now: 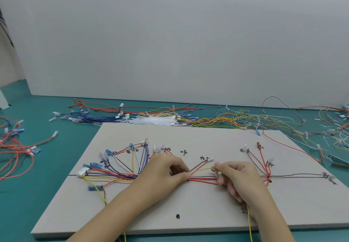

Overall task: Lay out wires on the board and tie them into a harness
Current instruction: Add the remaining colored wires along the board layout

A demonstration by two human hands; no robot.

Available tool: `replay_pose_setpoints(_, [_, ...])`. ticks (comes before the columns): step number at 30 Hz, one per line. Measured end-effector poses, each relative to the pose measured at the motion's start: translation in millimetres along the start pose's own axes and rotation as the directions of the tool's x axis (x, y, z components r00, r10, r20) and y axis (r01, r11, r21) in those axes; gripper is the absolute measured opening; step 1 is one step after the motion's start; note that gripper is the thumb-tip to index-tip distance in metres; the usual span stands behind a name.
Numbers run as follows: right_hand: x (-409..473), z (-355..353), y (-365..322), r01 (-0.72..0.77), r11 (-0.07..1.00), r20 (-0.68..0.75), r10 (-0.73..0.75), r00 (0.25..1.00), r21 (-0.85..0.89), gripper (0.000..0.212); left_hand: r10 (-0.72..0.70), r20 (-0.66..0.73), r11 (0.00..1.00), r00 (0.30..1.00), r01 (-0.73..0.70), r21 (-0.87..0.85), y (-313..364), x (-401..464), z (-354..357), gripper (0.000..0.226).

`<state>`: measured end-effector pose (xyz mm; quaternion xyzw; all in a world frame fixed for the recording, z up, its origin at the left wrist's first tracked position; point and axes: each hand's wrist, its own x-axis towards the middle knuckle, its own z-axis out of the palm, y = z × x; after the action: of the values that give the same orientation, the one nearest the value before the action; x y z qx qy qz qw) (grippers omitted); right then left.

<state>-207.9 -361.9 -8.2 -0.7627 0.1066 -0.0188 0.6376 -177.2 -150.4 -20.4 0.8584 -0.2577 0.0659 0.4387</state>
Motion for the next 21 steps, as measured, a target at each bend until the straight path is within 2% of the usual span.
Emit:
replay_pose_setpoints(7, [1.3, -3.4, -0.5, -0.002, 1.0, -0.009, 0.002, 1.0, 0.009, 0.028, 0.005, -0.024, 1.0, 1.0, -0.004, 0.018, 0.0, 1.2, 1.2, 0.017])
replay_pose_setpoints(13, [-1.0, -7.7, -2.6, -0.015, 0.999, -0.015, 0.015, 1.0, 0.04, 0.024, -0.017, -0.024, 1.0, 1.0, 0.017, 0.017, -1.8, 1.4, 1.6, 0.007])
replay_pose_setpoints(21, [2.6, -6.0, -7.7, -0.019, 1.0, -0.047, 0.02, 0.999, 0.019, 0.032, -0.026, -0.016, 0.999, 1.0, 0.026, 0.023, 0.4, 1.4, 1.8, 0.005])
